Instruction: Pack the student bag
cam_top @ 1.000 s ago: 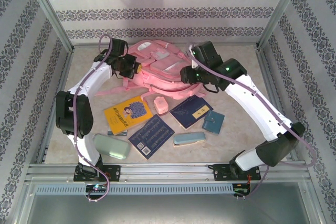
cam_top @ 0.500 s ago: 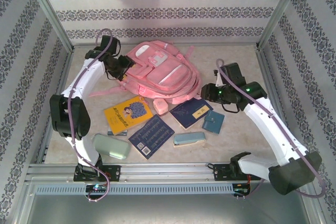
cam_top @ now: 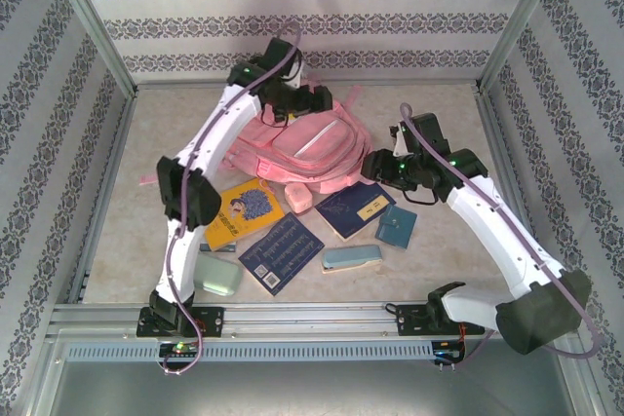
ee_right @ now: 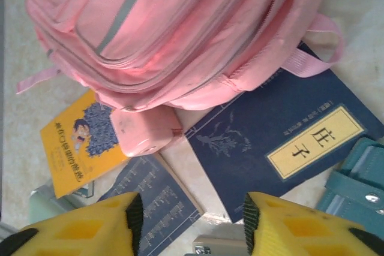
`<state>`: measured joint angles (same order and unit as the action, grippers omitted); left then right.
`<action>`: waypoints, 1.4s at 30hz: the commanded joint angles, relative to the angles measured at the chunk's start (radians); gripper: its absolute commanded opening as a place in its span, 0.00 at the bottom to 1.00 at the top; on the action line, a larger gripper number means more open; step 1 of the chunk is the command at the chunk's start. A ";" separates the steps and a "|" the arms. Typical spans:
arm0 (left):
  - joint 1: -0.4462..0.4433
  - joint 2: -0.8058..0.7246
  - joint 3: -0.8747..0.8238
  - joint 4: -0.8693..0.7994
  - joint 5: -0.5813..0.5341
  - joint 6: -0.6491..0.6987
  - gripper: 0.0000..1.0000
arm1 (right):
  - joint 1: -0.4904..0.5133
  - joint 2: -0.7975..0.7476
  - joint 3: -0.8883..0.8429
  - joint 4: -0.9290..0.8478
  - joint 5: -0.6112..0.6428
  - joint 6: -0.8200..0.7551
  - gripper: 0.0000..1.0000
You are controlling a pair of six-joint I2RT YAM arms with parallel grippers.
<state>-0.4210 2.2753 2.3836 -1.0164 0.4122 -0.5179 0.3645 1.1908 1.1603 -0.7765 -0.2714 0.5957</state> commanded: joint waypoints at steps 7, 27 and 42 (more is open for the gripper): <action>0.012 0.168 0.075 0.068 0.206 0.023 0.81 | -0.025 -0.152 -0.138 -0.076 -0.008 -0.033 0.39; 0.007 0.289 0.073 0.166 0.325 -0.031 0.51 | -0.029 -0.138 -0.211 -0.048 -0.034 -0.046 0.28; 0.056 0.167 0.139 0.205 0.363 -0.080 0.00 | -0.092 -0.069 -0.184 0.115 -0.065 0.117 0.19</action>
<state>-0.3923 2.5462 2.4756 -0.8570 0.7345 -0.5858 0.3012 1.0798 0.9447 -0.7616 -0.2939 0.6254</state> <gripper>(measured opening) 0.053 0.208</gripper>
